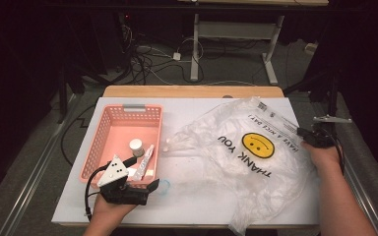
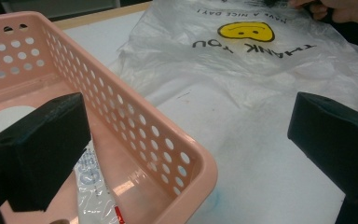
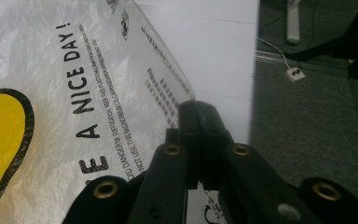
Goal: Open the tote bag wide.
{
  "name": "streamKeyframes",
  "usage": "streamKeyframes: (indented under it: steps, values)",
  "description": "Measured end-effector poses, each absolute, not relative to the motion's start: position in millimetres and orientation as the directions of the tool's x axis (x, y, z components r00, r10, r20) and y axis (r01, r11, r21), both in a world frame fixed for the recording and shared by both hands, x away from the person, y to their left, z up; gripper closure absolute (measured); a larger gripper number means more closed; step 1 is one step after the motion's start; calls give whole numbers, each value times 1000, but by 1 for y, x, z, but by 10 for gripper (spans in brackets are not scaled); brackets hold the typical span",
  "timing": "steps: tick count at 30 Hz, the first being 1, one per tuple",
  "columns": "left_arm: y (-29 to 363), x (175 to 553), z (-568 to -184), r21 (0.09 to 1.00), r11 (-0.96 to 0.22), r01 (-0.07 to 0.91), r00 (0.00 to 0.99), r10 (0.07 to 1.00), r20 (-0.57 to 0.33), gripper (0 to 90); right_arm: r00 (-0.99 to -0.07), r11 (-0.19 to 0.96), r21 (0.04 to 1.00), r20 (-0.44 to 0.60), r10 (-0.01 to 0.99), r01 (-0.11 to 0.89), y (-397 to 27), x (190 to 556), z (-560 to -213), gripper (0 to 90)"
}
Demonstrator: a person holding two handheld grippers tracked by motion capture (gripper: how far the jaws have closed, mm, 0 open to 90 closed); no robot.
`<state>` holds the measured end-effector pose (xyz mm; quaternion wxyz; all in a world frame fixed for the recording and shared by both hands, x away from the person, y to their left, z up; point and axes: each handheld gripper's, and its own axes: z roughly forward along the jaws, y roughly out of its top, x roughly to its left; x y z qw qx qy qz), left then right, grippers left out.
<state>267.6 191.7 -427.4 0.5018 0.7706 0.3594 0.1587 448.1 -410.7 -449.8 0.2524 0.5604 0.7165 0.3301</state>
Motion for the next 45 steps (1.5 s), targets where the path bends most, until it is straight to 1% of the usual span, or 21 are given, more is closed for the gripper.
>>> streamKeyframes:
  steps: [4,5,6,7,9,10,11,12,13,14,15,16,17,18,21,25,27,29,31,35,45]
  values:
    - [192,269,-428,888,-236,396,687,717,-116,0,-216,123,760,23,976,638,-421,439,-455,900]
    - [192,269,-428,888,-236,394,686,718,-114,0,-210,110,774,31,977,623,-422,433,-453,719]
    - [192,269,-428,889,-237,393,686,719,-112,0,-210,110,774,31,977,623,-422,433,-453,719]
    - [192,269,-428,889,-236,393,686,719,-112,0,-213,110,788,28,977,606,-423,430,-450,644]
    - [193,269,-427,890,-232,393,685,719,-115,0,-222,102,816,33,975,570,-421,422,-440,563]
    - [193,269,-427,892,-226,391,682,722,-116,0,-254,108,839,37,966,533,-416,411,-430,502]
    - [194,269,-427,895,-219,389,680,724,-118,0,-276,121,847,31,961,517,-412,405,-427,476]
    - [194,269,-427,896,-216,387,678,725,-118,0,-276,121,847,31,961,517,-412,405,-427,476]
    - [195,270,-427,897,-216,386,677,727,-117,0,-319,147,857,22,947,494,-401,391,-424,418]
    - [195,270,-428,898,-214,385,677,727,-117,0,-319,147,857,22,947,494,-401,391,-424,418]
    - [195,270,-428,897,-214,386,675,728,-117,0,-341,160,858,19,940,488,-395,385,-424,398]
    - [195,270,-428,896,-217,388,673,731,-114,0,-360,173,858,15,933,484,-390,378,-425,368]
    - [194,270,-429,894,-218,392,672,731,-116,0,-394,193,860,10,919,473,-377,365,-430,315]
    - [194,270,-429,892,-219,395,672,731,-118,0,-394,193,860,10,919,473,-377,365,-430,315]
    - [193,270,-430,885,-226,407,672,731,-123,0,-428,205,855,22,903,476,-363,352,-438,236]
    - [193,269,-428,882,-225,415,669,732,-128,0,-475,215,860,36,879,464,-341,335,-445,153]
    - [194,269,-428,879,-221,422,670,730,-138,0,-486,223,859,34,873,461,-339,334,-445,140]
    - [194,269,-428,876,-215,432,669,728,-152,0,-502,222,857,48,864,464,-333,330,-446,58]
    - [194,269,-428,876,-215,432,670,726,-153,0,-509,223,859,50,859,461,-330,326,-448,8]
    - [190,268,-426,875,-223,430,675,723,-147,0,-531,261,847,29,847,463,-320,322,-452,0]
    - [185,265,-428,879,-228,419,674,726,-133,0,-617,303,863,13,787,405,-286,323,-444,18]
